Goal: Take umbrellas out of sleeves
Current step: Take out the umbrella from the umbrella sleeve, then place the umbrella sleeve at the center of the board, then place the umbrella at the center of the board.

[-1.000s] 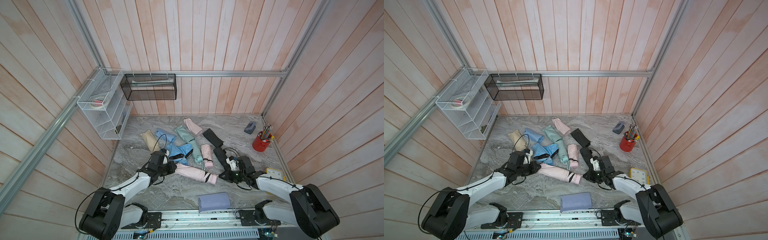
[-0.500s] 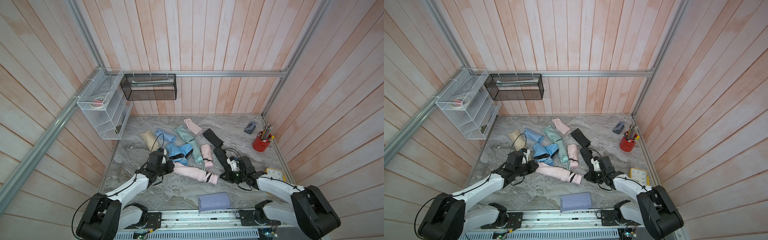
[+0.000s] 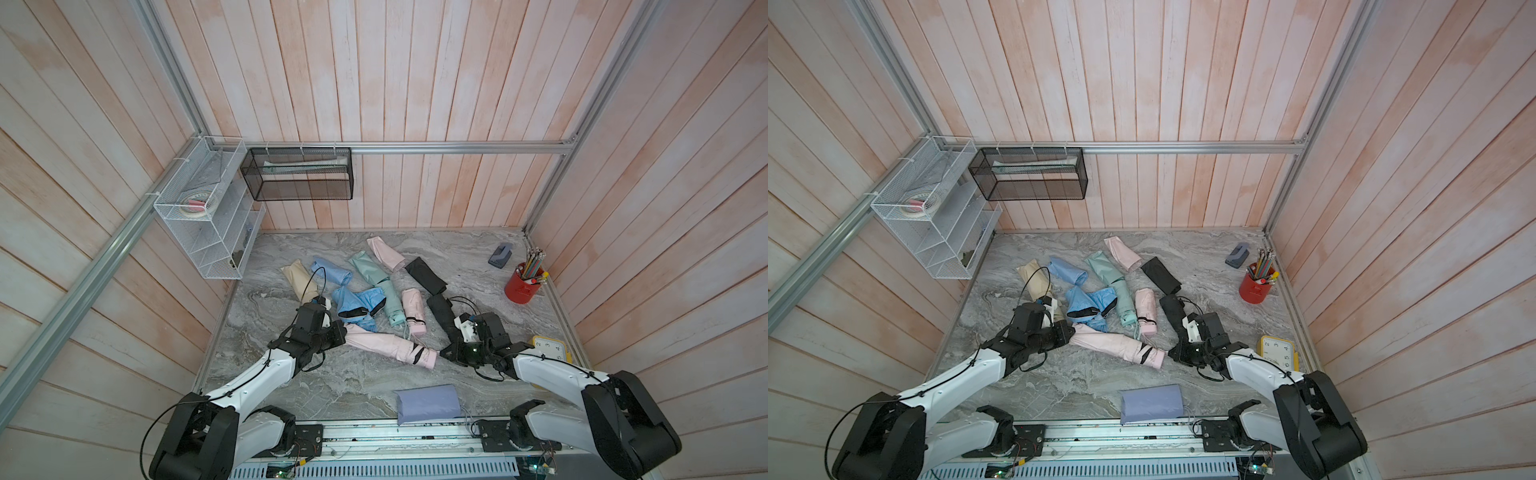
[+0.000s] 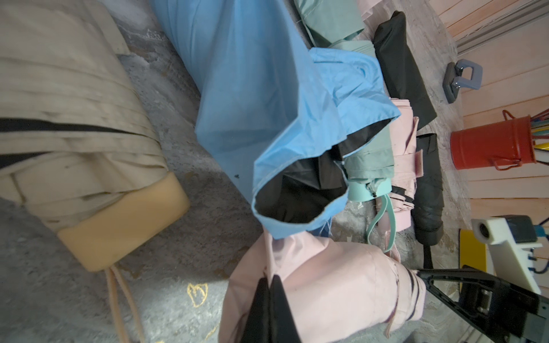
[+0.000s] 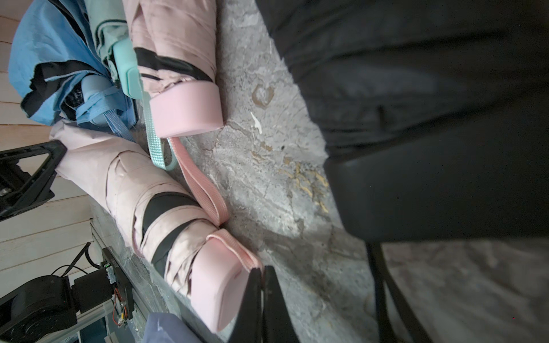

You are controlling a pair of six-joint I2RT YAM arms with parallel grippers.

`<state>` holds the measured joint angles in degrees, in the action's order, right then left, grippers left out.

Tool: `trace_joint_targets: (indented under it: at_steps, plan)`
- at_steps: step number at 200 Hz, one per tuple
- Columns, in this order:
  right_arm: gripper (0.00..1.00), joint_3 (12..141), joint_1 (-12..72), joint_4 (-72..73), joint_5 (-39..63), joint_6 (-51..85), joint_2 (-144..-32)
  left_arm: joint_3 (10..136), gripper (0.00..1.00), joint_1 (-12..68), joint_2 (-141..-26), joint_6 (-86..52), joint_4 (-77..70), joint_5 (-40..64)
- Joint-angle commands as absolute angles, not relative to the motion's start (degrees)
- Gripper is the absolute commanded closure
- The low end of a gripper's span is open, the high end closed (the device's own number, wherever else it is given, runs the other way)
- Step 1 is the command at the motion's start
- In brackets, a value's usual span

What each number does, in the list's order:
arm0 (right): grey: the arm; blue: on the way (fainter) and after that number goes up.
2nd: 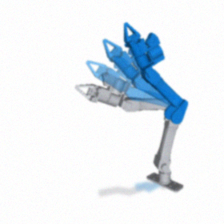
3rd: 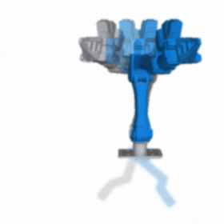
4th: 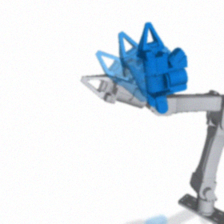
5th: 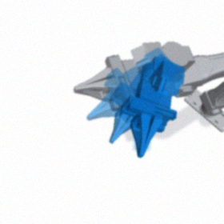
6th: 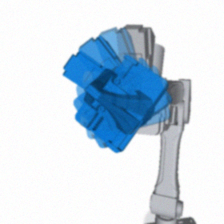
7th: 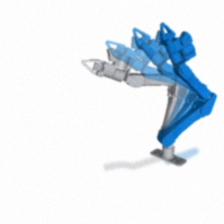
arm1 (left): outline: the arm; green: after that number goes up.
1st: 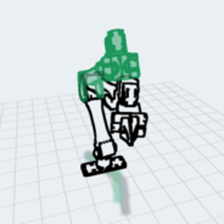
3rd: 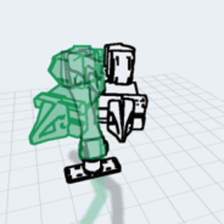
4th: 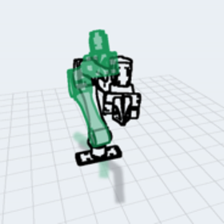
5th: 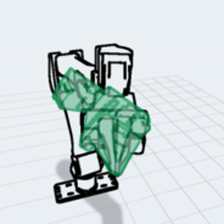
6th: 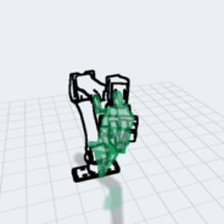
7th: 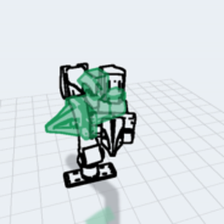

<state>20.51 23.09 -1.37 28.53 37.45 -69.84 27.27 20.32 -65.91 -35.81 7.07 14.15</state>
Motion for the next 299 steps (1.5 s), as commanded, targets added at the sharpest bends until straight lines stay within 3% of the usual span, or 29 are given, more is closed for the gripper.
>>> trace_joint_targets:
  at_steps: [1, 179, 239, 261, 283, 299]
  plan:
    - [1.0, 21.1, 22.5, -3.0, 27.2, 36.6, -69.1, 26.6, 1.0, 19.8, -64.4, -36.1, 8.2, 12.2]
    - [1.0, 23.1, 20.1, -4.1, 25.8, 35.6, -68.1, 24.6, 1.0, 17.3, -60.3, -37.8, 10.4, 9.5]
    - [1.0, 28.4, 18.2, -0.7, 26.0, 35.3, -73.4, 24.2, 1.0, 15.0, -61.2, -38.9, 8.6, 9.9]
    - [1.0, 30.9, 18.1, 0.1, 26.7, 35.5, -75.3, 24.0, 0.88, 13.5, -61.5, -38.8, 7.2, 12.8]
    - [1.0, 32.2, 18.1, 0.4, 27.7, 35.4, -76.5, 23.7, 0.57, 12.7, -61.4, -38.7, 6.1, 14.8]
    - [0.99, 32.3, 18.1, 0.1, 28.9, 34.3, -76.0, 23.8, 0.47, 12.7, -60.9, -38.3, 6.2, 15.4]
